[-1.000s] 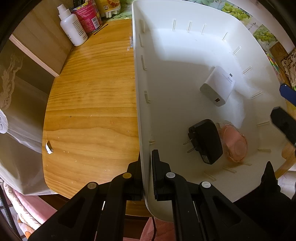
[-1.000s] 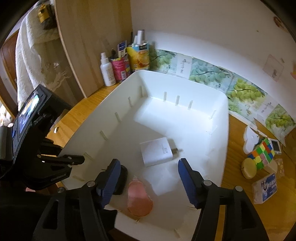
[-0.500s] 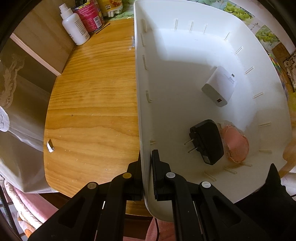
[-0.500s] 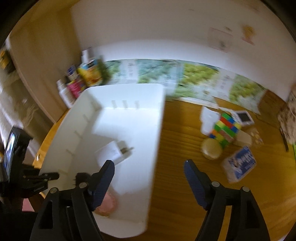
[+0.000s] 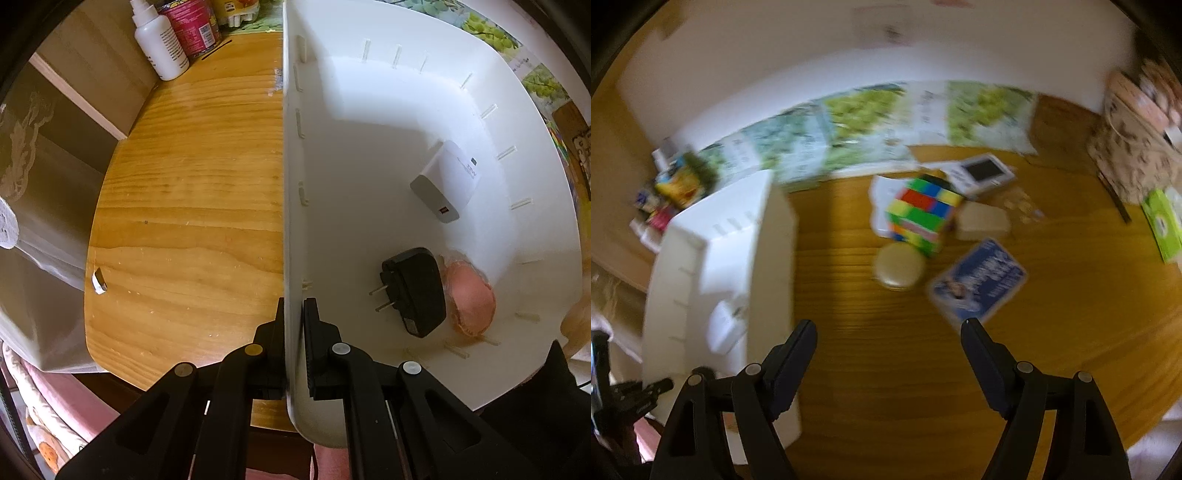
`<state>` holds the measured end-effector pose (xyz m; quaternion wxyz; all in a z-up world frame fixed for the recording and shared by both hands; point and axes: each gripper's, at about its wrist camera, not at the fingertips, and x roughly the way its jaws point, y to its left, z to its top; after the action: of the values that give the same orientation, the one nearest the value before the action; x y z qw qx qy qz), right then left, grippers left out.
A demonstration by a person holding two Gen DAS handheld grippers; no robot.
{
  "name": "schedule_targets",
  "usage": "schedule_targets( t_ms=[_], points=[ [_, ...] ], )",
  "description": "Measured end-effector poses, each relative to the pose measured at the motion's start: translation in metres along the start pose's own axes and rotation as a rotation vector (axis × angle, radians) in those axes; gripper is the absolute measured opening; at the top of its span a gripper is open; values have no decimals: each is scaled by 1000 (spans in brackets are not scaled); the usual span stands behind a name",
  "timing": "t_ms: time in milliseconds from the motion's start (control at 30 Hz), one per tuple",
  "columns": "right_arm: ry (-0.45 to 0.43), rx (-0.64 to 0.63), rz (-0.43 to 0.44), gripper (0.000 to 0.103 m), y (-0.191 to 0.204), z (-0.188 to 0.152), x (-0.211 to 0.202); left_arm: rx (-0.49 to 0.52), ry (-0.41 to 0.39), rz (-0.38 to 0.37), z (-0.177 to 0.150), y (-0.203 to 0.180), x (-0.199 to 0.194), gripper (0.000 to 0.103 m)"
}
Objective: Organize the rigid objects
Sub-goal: 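Move the right tool to the blue dental-floss box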
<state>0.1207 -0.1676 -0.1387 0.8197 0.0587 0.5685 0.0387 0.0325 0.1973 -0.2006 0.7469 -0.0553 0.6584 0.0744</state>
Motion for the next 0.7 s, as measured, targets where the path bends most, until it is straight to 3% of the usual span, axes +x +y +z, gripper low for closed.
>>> schedule_targets(
  t_ms=[300, 533, 700],
  points=[
    [115, 180, -25, 81, -62, 17, 30, -42, 2, 13, 7, 2, 2, 9],
    [198, 343, 41, 81, -94, 25, 56, -87, 3, 21, 9, 4, 4, 11],
    [229, 387, 65, 82, -102, 33, 68, -105, 2, 26, 6, 6, 3, 11]
  ],
)
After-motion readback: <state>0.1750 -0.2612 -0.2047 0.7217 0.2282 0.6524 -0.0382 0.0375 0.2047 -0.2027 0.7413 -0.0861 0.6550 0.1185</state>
